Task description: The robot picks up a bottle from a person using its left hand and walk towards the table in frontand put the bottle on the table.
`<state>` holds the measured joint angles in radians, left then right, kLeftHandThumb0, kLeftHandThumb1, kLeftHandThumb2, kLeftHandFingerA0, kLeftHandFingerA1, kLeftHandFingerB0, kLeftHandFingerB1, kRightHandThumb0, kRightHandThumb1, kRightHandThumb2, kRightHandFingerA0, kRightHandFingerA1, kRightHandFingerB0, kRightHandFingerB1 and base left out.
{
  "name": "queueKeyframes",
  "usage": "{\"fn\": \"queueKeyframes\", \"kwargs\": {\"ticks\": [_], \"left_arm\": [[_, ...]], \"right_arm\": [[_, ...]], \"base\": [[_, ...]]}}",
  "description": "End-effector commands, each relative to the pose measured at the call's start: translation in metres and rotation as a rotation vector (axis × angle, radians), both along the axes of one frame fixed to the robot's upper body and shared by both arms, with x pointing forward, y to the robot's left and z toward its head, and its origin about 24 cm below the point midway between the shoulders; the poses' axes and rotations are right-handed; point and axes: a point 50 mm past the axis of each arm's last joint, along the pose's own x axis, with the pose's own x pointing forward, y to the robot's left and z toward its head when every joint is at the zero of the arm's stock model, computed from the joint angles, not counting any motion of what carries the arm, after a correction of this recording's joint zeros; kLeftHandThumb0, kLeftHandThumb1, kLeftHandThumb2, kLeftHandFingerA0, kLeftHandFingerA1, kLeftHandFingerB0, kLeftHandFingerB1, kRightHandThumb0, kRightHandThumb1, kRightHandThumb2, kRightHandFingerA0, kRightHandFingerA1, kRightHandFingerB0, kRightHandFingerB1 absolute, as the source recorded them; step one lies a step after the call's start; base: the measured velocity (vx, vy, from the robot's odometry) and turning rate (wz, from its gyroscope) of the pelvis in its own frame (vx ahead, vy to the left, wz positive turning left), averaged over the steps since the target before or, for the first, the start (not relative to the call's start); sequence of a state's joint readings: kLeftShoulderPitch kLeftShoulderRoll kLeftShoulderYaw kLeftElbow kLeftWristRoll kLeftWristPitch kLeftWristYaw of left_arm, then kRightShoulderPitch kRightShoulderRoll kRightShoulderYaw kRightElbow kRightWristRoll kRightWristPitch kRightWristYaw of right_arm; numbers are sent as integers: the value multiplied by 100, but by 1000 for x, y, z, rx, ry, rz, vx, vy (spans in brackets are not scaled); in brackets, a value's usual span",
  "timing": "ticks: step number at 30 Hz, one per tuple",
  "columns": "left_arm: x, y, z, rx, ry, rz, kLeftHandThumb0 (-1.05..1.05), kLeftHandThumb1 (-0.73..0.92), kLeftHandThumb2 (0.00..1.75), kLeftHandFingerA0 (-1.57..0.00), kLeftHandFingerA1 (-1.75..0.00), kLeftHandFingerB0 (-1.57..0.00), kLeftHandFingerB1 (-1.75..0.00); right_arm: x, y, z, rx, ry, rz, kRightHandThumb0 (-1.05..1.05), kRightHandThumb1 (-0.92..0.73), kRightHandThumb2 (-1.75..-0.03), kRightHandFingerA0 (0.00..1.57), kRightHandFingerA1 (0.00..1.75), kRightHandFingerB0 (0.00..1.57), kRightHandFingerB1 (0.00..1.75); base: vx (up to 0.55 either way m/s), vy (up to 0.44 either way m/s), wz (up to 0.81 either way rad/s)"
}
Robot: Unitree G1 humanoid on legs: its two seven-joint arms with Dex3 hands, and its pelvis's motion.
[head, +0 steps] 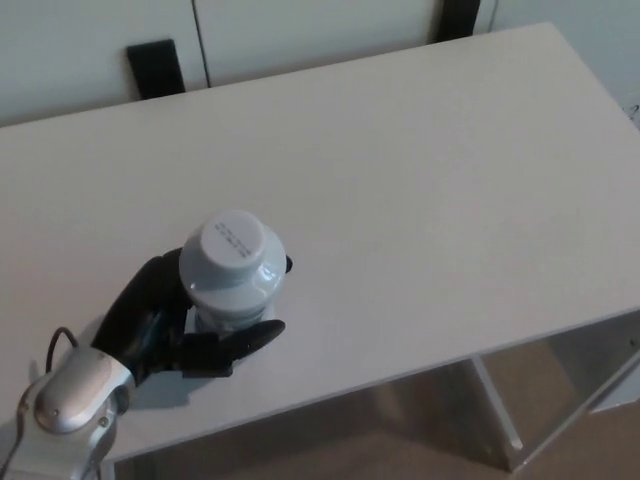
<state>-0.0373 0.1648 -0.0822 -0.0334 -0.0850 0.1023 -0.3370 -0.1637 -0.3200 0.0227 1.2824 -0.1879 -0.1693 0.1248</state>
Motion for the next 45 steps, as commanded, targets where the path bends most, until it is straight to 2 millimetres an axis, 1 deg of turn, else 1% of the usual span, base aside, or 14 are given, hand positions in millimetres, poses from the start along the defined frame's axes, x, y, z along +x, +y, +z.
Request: {"fn": "queueKeyframes", "kwargs": {"ticks": [1,10,15,21,27,29,36,39,40,41,42,43,44,45], "left_arm": [[4,4,6,-8,0,16,-21,76,76,-110,-117,-82,-104],[12,2,12,-7,-16,24,-23,78,71,-111,-115,-81,-102],[19,2,13,-10,-8,38,-22,76,74,-110,-118,-81,-104],[23,0,-4,-40,84,79,-22,75,73,-111,-119,-82,-100],[26,-9,-22,-54,165,95,-22,74,75,-112,-120,-84,-99],[22,-10,-29,-51,186,102,-21,73,74,-112,-121,-85,-99],[24,-19,-36,-69,206,93,-22,72,75,-114,-119,-85,-101],[22,-21,-36,-45,184,69,-22,76,71,-112,-117,-84,-97],[22,-22,-36,-35,174,65,-24,78,67,-112,-114,-86,-85],[22,-22,-36,-26,160,58,-26,80,63,-116,-106,-87,-61],[23,-23,-35,-22,153,55,-26,80,63,-116,-106,-87,-61],[22,-22,-34,-23,155,50,-43,66,60,-88,-53,-50,-36],[21,-23,-32,-26,163,0,-54,60,59,-35,-37,-17,-28],[21,-23,-31,-9,161,-40,-65,43,80,-1,-22,-1,-18]], "right_arm": [[-2,-4,2,-8,-2,-5,-44,-70,-61,53,41,47,37],[2,-5,3,-22,-5,2,-44,-71,-62,52,41,48,37],[3,-5,4,-36,-1,36,-45,-72,-62,54,41,48,37],[0,-6,3,3,1,-18,-43,-71,-61,52,40,47,37],[1,-5,3,-8,0,4,-43,-71,-61,51,41,47,37],[-5,-3,0,-6,14,5,-43,-70,-61,52,41,46,37],[-4,-2,0,11,9,0,-43,-70,-61,53,41,47,38],[-5,-2,0,8,10,4,-43,-70,-61,52,41,46,37],[-5,-2,-1,5,13,5,-43,-70,-61,52,41,46,37],[-4,-3,0,4,10,4,-43,-70,-61,52,41,46,37],[-4,-3,0,3,8,3,-43,-70,-61,52,41,46,37],[-3,-3,0,2,8,0,-43,-70,-61,52,41,46,37],[-2,-3,0,0,8,-2,-43,-70,-61,52,41,46,37],[-2,-3,0,-1,10,-1,-44,-70,-61,52,40,46,37]], "base": [[88,-32,2],[9,-4,0],[0,0,0],[0,0,0],[0,0,0],[0,0,0],[0,0,0],[0,0,0],[0,0,0],[0,0,0],[0,0,0],[0,0,0],[0,0,0],[0,0,0]]}}
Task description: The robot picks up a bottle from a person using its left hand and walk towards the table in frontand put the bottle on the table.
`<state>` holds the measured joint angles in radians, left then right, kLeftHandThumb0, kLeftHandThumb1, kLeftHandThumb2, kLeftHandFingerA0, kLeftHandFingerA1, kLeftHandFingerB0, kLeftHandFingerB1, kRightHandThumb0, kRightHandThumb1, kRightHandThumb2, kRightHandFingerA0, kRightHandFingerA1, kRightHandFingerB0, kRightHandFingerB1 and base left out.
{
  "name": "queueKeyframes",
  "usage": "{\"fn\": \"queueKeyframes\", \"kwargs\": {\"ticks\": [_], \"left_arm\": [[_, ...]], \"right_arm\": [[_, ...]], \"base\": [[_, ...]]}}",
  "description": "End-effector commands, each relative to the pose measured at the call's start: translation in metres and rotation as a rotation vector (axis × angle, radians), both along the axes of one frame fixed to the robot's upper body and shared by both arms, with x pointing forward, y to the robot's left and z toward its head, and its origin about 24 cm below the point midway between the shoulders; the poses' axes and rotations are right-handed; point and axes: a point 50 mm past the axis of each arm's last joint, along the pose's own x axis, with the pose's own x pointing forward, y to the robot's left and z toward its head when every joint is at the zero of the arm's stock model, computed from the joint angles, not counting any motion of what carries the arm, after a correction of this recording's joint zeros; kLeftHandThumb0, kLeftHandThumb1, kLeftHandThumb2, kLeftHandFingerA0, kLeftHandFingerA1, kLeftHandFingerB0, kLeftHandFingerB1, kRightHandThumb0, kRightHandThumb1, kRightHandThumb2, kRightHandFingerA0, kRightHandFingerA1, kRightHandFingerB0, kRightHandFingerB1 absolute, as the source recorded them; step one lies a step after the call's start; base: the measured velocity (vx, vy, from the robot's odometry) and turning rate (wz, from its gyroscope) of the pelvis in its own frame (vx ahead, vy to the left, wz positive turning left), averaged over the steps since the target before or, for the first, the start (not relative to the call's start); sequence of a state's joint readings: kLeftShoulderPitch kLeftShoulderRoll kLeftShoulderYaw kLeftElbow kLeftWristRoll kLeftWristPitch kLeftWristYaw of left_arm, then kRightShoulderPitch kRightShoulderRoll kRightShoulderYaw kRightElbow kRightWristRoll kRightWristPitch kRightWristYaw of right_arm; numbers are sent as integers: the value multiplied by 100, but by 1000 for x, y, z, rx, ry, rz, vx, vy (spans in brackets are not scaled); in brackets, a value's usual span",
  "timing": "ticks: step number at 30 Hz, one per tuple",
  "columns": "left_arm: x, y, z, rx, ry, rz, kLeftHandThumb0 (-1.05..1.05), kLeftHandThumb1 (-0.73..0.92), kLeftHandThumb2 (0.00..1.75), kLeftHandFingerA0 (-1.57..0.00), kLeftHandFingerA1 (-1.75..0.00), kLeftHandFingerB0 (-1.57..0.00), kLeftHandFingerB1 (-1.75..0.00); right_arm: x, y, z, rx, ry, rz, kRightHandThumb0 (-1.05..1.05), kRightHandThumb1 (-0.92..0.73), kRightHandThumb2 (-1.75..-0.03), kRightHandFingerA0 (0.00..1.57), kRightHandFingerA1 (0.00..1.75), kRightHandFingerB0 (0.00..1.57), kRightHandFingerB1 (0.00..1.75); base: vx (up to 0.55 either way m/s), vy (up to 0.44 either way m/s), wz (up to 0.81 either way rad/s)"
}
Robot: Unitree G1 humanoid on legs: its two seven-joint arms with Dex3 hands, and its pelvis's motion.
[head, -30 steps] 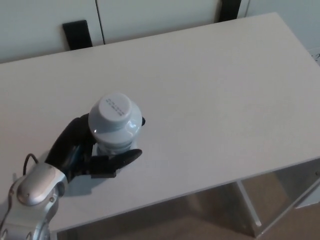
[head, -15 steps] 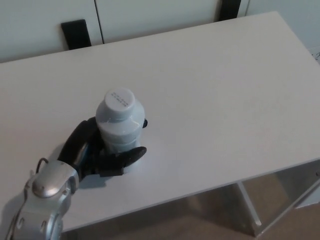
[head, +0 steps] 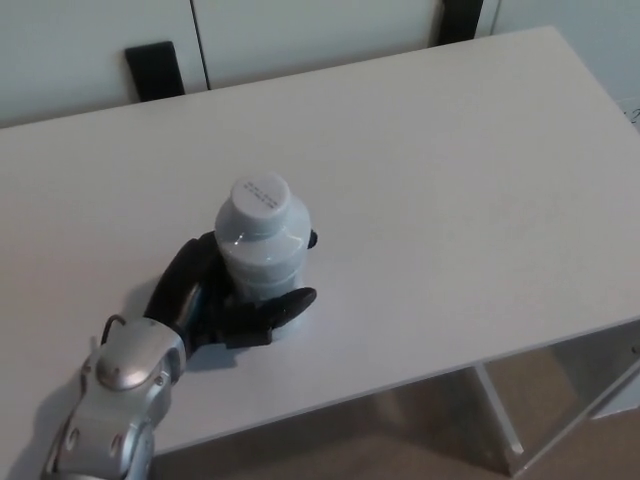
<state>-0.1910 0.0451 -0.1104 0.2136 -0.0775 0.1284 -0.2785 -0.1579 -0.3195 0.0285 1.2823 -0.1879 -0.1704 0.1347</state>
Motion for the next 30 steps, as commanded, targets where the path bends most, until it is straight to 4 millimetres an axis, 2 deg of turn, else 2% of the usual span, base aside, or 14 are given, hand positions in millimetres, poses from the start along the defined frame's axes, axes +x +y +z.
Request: {"fn": "queueKeyframes", "kwargs": {"ticks": [1,2,3,4,5,6,19,24,25,26,28,30], "left_arm": [[-7,5,-8,84,38,-117,-65,43,80,-1,-22,-1,-18],[-7,8,-5,156,12,-173,-74,53,57,0,0,0,0],[-7,9,-5,187,2,-198,-74,53,57,0,0,0,0],[-7,10,-3,206,-8,-214,-79,43,76,0,0,0,0],[-6,11,2,238,-39,-247,-84,44,79,0,0,0,0],[-6,12,3,254,-51,-266,-82,55,57,0,0,0,0],[-12,21,10,267,-52,-308,-82,54,56,0,0,0,0],[-13,47,21,296,-46,-285,-86,56,57,0,0,0,0],[-14,55,22,277,-44,-274,-86,44,79,0,0,0,0],[-16,62,23,268,-44,-256,-84,54,57,0,0,0,0],[-21,85,26,229,-45,-200,-82,52,57,0,0,0,0],[-26,98,25,220,-48,-159,-87,52,56,0,0,0,0]], "right_arm": [[0,-4,2,-10,0,-8,-44,-70,-61,52,40,46,37],[0,-4,2,-8,0,-6,-44,-71,-62,52,40,48,38],[0,-4,2,-7,1,-5,-44,-71,-62,52,40,48,38],[1,-4,2,-19,6,8,-44,-72,-62,52,40,49,38],[4,-4,3,-18,-3,5,-44,-72,-62,53,40,49,38],[3,-4,3,-18,-3,1,-44,-72,-62,52,40,48,38],[-6,-5,0,2,17,-26,-42,-70,-61,53,41,47,37],[-4,-4,0,-4,13,0,-44,-70,-61,53,41,47,37],[-4,-4,0,-3,13,6,-44,-70,-61,52,41,46,37],[-5,-4,0,3,14,-2,-43,-71,-61,52,41,46,37],[-6,0,-3,12,22,-19,-43,-72,-61,54,41,48,38],[-9,-1,-3,0,28,-12,-45,-70,-61,52,40,46,37]], "base": [[0,0,0],[0,0,0],[0,0,0],[0,0,0],[0,0,0],[0,0,0],[0,0,0],[0,0,0],[0,0,0],[0,0,0],[0,0,0],[0,0,0]]}}
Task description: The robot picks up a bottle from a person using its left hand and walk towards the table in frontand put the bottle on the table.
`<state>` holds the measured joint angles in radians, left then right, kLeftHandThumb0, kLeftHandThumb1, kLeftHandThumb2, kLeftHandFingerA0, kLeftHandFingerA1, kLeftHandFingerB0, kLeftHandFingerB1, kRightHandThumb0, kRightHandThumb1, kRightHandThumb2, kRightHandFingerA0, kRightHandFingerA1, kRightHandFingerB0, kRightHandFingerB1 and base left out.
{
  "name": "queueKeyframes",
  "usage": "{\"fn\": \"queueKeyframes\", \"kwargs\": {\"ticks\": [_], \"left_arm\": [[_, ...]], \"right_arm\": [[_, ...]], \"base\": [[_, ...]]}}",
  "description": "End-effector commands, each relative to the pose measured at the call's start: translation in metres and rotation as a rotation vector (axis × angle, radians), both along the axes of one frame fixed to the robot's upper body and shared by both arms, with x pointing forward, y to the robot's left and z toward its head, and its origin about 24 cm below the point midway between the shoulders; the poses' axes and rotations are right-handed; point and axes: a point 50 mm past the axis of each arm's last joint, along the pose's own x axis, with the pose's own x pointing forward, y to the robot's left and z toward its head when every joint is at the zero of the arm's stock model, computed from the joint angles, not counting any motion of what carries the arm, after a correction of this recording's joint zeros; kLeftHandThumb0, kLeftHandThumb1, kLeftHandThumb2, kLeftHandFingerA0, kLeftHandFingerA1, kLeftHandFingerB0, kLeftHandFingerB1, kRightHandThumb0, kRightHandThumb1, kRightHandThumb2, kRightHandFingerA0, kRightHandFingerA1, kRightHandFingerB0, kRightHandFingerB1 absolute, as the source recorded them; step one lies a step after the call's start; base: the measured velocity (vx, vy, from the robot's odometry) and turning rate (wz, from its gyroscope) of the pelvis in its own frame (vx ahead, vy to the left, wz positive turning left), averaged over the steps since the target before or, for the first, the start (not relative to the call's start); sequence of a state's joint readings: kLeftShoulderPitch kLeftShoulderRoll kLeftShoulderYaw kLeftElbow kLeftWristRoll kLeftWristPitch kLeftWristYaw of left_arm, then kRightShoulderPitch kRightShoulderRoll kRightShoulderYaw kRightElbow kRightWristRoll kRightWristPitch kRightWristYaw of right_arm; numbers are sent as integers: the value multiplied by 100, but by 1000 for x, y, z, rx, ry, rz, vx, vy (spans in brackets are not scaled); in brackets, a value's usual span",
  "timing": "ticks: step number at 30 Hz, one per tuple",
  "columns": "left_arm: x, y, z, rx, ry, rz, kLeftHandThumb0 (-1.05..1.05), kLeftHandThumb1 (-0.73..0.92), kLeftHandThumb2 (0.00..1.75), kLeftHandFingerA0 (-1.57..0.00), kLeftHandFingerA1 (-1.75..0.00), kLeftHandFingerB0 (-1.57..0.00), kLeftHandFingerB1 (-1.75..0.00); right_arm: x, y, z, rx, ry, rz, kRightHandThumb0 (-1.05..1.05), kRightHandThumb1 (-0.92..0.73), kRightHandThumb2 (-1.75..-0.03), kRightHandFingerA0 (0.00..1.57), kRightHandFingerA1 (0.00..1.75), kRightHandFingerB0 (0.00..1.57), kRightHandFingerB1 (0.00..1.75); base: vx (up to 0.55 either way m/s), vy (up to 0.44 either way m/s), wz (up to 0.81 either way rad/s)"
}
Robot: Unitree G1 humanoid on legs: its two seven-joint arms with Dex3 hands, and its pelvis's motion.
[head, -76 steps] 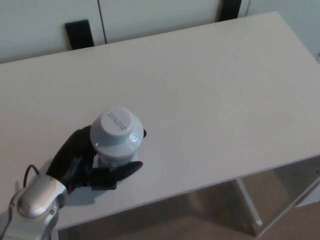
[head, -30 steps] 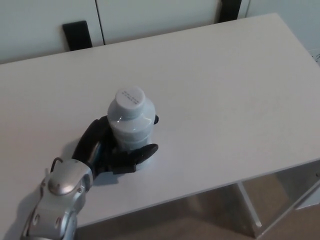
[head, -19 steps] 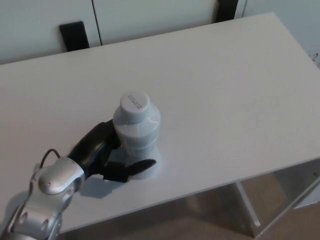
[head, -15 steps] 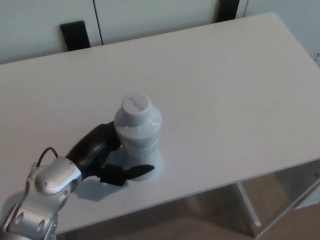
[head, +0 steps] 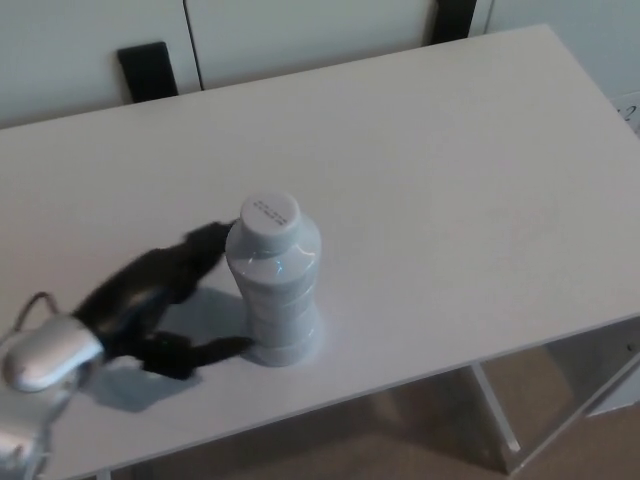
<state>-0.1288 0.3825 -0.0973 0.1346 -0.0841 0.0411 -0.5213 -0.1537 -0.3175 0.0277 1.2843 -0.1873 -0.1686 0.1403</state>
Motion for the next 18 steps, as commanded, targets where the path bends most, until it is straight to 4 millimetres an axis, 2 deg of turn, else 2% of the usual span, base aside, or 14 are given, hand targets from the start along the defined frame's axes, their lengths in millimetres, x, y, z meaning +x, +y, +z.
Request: {"fn": "queueKeyframes", "kwargs": {"ticks": [1,3,6,8,9,10,11,12,13,14,15,16,17,18], "left_arm": [[-14,36,2,-61,-9,60,-87,52,56,0,0,0,0],[-25,59,1,-101,-12,120,-84,51,55,0,0,0,0],[-32,73,4,-108,-11,143,-80,51,55,0,0,0,0],[-37,91,8,-114,-29,165,-84,53,56,0,0,0,0],[-47,100,9,-122,-26,169,-81,46,85,0,0,0,-1],[-55,102,14,-108,-38,144,-79,44,85,0,-6,0,-2],[-61,102,18,-102,-43,119,-83,54,57,0,-26,0,-9],[-64,101,20,-103,-43,102,-83,54,57,0,-26,0,-9],[-71,97,24,-127,-27,68,-68,40,83,-1,-27,0,-15],[-74,96,26,-138,-20,55,-68,40,83,-1,-27,0,-15],[-81,93,29,-115,-14,21,-73,43,74,-16,-41,-9,-35],[-91,87,35,-81,-3,-32,-73,43,74,-16,-41,-9,-35],[-103,81,39,-78,20,-104,-62,42,72,-31,-46,-23,-39],[-114,74,41,-91,44,-185,-51,49,55,-50,-43,-39,-35]], "right_arm": [[-8,-2,-3,-11,22,-6,-45,-70,-61,52,40,46,37],[-11,-1,-4,-1,37,7,-46,-71,-61,49,39,46,36],[-12,0,-5,-4,40,15,-46,-73,-62,53,40,50,38],[-7,1,-4,-23,37,27,-44,-75,-63,55,40,49,37],[-10,1,-4,-16,39,24,-42,-75,-63,53,40,47,37],[-7,0,-3,-13,33,17,-43,-74,-62,51,40,47,37],[-6,-1,-2,-13,32,13,-43,-74,-62,51,40,48,38],[-7,-1,-3,-14,33,12,-43,-74,-62,51,40,48,38],[-7,-1,-3,-11,34,7,-44,-73,-62,50,39,47,37],[-7,-1,-3,-9,35,5,-44,-73,-62,50,39,47,37],[-7,-1,-3,-8,33,7,-43,-74,-62,48,39,45,36],[-7,-1,-3,-7,32,10,-43,-74,-62,48,39,45,36],[-6,0,-3,-4,31,4,-41,-73,-62,51,40,44,37],[-8,1,-4,-9,37,13,-42,-74,-62,52,40,45,36]], "base": [[0,0,0],[0,0,0],[0,0,0],[0,0,0],[0,0,0],[0,0,0],[0,0,0],[0,0,0],[0,0,0],[0,0,0],[0,0,0],[0,0,0],[0,0,0],[0,0,0]]}}
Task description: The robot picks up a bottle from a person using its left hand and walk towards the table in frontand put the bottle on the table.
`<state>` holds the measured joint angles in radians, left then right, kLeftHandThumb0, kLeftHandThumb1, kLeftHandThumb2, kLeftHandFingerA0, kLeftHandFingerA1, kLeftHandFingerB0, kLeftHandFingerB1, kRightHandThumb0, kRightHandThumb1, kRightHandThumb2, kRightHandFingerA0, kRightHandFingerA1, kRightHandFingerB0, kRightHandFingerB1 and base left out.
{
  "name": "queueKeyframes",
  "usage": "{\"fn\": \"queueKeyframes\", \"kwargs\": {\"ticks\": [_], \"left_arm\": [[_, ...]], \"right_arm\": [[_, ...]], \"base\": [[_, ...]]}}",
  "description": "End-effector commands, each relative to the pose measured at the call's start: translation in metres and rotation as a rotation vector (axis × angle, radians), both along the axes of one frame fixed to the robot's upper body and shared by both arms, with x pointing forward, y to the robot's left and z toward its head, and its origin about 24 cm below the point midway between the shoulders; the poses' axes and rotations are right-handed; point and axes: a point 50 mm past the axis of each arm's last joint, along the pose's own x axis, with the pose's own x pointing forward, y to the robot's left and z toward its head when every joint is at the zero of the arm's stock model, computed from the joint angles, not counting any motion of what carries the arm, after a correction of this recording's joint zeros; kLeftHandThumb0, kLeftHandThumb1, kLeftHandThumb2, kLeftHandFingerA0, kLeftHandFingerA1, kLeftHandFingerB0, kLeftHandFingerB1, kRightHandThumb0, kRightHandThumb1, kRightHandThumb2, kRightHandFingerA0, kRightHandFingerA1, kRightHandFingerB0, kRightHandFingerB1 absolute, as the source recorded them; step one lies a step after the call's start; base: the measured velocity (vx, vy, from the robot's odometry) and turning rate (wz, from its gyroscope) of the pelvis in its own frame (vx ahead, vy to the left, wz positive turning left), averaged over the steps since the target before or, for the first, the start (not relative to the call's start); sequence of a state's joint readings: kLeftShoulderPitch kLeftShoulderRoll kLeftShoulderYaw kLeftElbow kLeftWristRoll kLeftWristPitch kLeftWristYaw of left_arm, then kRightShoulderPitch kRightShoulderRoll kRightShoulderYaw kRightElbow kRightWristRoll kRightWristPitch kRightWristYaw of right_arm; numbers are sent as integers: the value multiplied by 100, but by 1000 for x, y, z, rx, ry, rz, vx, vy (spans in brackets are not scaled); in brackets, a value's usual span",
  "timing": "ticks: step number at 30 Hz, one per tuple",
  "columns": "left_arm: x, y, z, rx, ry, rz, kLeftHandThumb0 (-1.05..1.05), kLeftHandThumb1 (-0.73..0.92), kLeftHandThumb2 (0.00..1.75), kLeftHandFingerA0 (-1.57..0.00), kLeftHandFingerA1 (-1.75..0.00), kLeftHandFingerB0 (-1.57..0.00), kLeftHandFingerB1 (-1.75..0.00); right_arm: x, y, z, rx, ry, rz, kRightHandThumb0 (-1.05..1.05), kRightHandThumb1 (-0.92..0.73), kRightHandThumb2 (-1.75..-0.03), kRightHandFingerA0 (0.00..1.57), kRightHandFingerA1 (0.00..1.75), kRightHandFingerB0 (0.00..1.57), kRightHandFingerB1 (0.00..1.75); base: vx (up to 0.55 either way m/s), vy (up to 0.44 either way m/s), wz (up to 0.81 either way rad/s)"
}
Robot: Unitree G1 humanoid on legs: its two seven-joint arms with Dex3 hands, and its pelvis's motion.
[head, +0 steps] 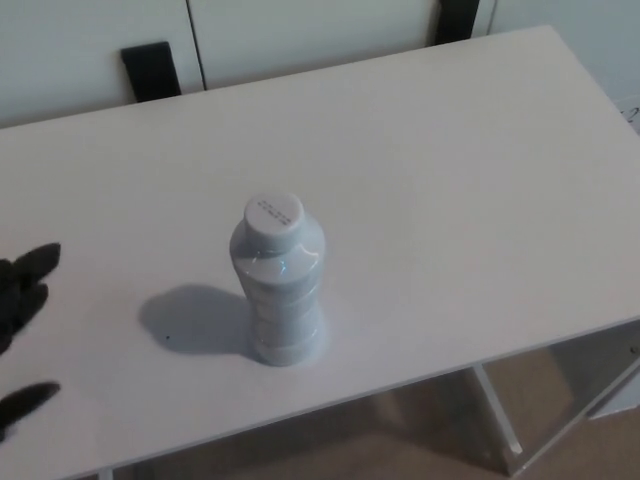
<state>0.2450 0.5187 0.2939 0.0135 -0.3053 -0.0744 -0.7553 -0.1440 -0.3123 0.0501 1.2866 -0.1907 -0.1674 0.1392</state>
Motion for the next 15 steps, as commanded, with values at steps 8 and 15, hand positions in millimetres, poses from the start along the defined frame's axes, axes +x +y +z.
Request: {"fn": "queueKeyframes", "kwargs": {"ticks": [8,15], "left_arm": [[-102,-54,16,-193,252,-566,-50,45,57,-69,-47,-61,-42],[-150,-68,-15,-142,388,-682,-57,47,59,-69,-47,-60,-42]], "right_arm": [[-14,-2,-4,-26,51,34,-43,-74,-62,53,40,46,37],[-21,-9,-4,-22,76,10,-41,-71,-61,53,41,46,37]], "base": [[0,0,0],[0,0,0]]}}
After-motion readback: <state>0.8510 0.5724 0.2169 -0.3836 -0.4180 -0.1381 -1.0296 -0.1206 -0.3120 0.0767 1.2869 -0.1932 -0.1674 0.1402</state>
